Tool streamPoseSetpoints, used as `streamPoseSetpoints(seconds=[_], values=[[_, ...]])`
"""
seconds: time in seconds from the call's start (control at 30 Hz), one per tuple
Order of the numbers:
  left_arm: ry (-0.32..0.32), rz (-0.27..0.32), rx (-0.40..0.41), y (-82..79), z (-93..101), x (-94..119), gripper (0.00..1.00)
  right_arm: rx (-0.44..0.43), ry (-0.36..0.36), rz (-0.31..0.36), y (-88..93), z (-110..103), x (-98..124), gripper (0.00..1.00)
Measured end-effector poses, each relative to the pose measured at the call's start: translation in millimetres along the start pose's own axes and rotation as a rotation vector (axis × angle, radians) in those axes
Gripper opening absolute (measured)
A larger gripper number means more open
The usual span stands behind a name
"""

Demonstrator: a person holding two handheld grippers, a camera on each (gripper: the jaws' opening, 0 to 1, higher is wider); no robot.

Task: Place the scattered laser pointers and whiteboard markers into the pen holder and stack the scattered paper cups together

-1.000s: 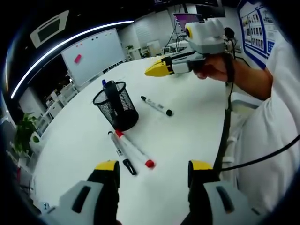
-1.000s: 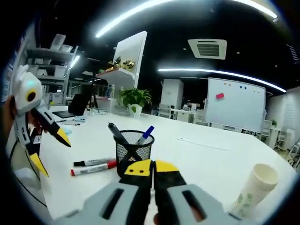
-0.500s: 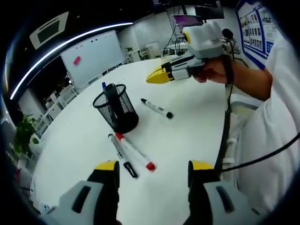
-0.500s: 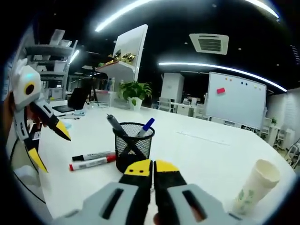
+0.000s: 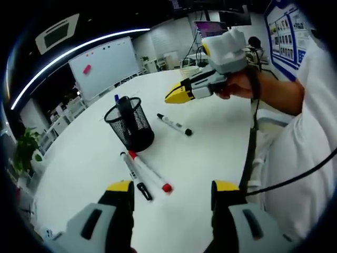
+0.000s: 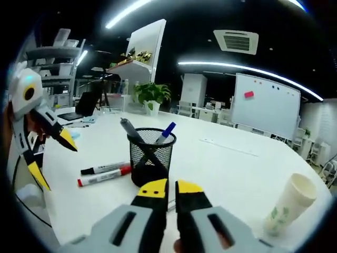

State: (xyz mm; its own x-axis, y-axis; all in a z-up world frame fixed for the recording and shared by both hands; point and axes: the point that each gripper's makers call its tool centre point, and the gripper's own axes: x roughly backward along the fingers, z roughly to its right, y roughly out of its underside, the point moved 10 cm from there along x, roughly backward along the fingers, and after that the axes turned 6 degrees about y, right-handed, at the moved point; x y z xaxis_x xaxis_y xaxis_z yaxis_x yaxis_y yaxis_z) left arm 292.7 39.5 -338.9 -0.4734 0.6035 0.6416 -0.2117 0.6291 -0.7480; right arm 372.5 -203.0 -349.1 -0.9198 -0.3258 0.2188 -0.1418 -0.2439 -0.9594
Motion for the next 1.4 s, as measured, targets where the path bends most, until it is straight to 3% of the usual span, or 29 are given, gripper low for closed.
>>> streamPoseSetpoints(seconds=[1.4], values=[[0.015, -0.003, 0.011, 4.4, 3.1, 1, 0.59, 0.014, -0.013, -0.071, 30.1, -23, 5, 0.18]])
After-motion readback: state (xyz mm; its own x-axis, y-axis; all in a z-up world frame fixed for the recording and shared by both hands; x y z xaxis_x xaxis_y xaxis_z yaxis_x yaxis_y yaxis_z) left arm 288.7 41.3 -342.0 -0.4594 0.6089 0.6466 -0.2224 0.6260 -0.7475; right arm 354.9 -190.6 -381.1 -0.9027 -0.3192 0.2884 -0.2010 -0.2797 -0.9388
